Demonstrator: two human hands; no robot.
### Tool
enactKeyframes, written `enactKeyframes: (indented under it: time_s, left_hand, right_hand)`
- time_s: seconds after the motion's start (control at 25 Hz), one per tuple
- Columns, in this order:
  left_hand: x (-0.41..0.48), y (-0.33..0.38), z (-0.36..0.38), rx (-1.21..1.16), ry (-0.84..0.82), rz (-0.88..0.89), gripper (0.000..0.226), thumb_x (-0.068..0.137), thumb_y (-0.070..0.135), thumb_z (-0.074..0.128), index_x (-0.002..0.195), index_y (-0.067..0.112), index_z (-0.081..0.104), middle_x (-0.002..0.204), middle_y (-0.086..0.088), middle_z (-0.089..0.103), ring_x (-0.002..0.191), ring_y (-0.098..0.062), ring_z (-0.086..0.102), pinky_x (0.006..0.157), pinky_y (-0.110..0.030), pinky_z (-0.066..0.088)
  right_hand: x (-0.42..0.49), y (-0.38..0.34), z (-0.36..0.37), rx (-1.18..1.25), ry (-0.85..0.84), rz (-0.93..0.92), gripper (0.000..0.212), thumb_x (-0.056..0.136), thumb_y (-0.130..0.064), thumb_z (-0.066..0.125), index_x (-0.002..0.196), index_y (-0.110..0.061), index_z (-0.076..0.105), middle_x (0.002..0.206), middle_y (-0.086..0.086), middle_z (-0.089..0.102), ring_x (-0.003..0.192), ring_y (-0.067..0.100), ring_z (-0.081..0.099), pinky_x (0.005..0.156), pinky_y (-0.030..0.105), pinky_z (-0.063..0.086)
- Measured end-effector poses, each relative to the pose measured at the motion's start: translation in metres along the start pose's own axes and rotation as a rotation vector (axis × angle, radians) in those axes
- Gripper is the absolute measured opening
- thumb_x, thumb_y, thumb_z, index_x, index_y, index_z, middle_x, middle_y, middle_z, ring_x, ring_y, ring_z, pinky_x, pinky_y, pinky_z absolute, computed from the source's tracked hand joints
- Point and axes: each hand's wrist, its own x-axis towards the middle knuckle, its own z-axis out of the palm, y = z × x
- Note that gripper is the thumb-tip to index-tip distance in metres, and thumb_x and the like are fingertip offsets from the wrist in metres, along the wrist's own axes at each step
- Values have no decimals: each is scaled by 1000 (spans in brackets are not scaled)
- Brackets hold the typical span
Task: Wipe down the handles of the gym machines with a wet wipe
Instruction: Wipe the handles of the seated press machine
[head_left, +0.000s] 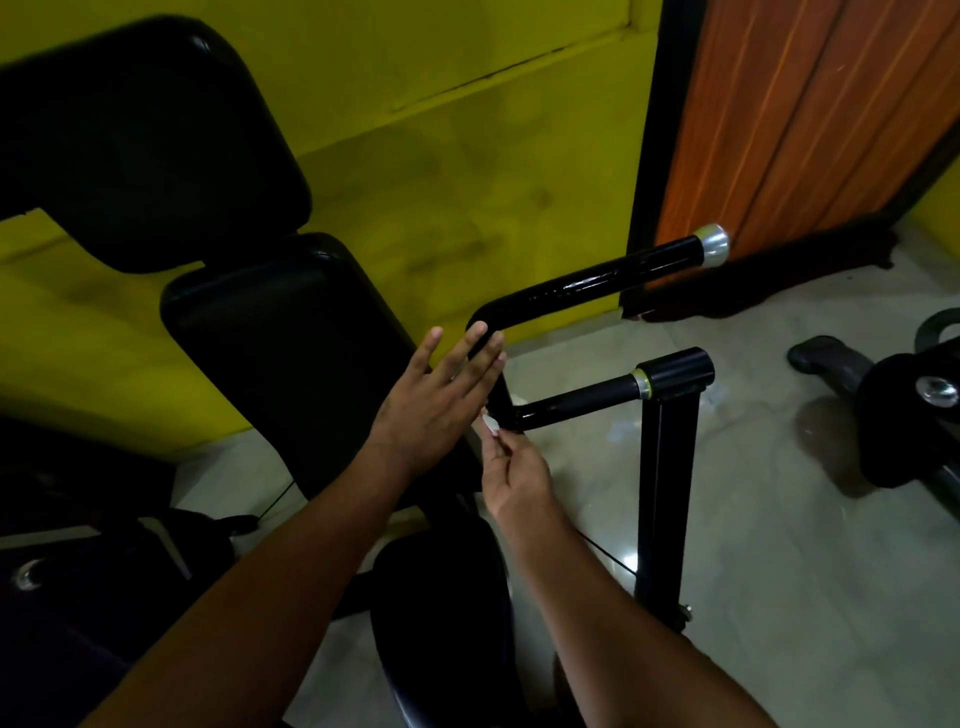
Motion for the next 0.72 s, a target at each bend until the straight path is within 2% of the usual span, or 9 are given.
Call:
enactKeyframes:
  time_s: [0.08,0.16,0.2,0.28,0.32,0.4,0.48,0.6,0.72]
  left_hand:
    - [0,0,-2,-6,-14,5,70,99,35,55,154,9,22,164,-11,13,152,-30,4,120,-54,1]
    - [-1,1,-3,-24,-19,18,67,99,32,55,153,7,24,163,-13,17,152,-29,7,121,-51,1]
    - [-1,2,-3,-41,-15,19,66,100,31,54,153,6,25,162,-14,19,151,-28,10,121,-48,3]
    - [-2,4,-1,-85,-5,9,65,100,30,54,153,4,26,161,-15,20,151,-27,13,121,-44,9]
    - [-2,6,0,-101,-10,5,66,100,30,54,153,3,26,162,-15,19,151,-27,12,121,-42,11]
    - [-1,6,5,-117,-34,3,66,101,30,51,154,3,23,163,-15,15,152,-27,8,122,-41,12]
    - [-1,4,8,-123,-38,7,64,103,31,46,155,4,20,163,-14,12,152,-27,5,122,-41,9]
    - [0,5,11,-125,-42,-2,61,105,33,37,156,5,17,164,-13,9,152,-26,0,122,-40,5]
    - [-3,9,14,-140,-46,-14,61,105,34,37,156,6,16,164,-12,7,152,-25,-1,122,-40,5]
  right_hand:
    - [5,5,-4,166,-22,106,34,96,-28,59,118,-4,67,118,16,65,103,20,64,83,23,58]
    - [5,9,-10,239,94,120,36,86,-45,65,108,-16,71,125,12,65,114,18,61,104,28,47]
    - [-5,8,-9,170,83,14,30,92,-33,61,111,-11,68,127,15,64,113,18,61,106,26,43]
    - [-9,4,-12,8,134,-210,17,95,-5,57,111,0,63,113,20,68,96,20,65,94,24,50]
    - [-12,0,-5,-166,170,-392,14,93,1,60,106,2,64,105,21,69,87,20,65,85,23,54]
    - [-16,-6,-7,-639,173,-956,9,88,2,68,97,2,67,97,17,69,81,14,65,74,20,55]
    - [-11,-12,-20,-1086,7,-1377,13,87,1,68,99,-3,70,98,9,67,90,16,62,83,27,52]
    - [-4,-36,-40,-1546,-257,-1582,27,91,1,61,117,-5,67,112,10,62,104,24,52,93,29,45]
    - [-2,-50,-43,-1697,-156,-1557,31,90,-4,62,120,-10,67,114,8,62,107,26,51,91,36,48]
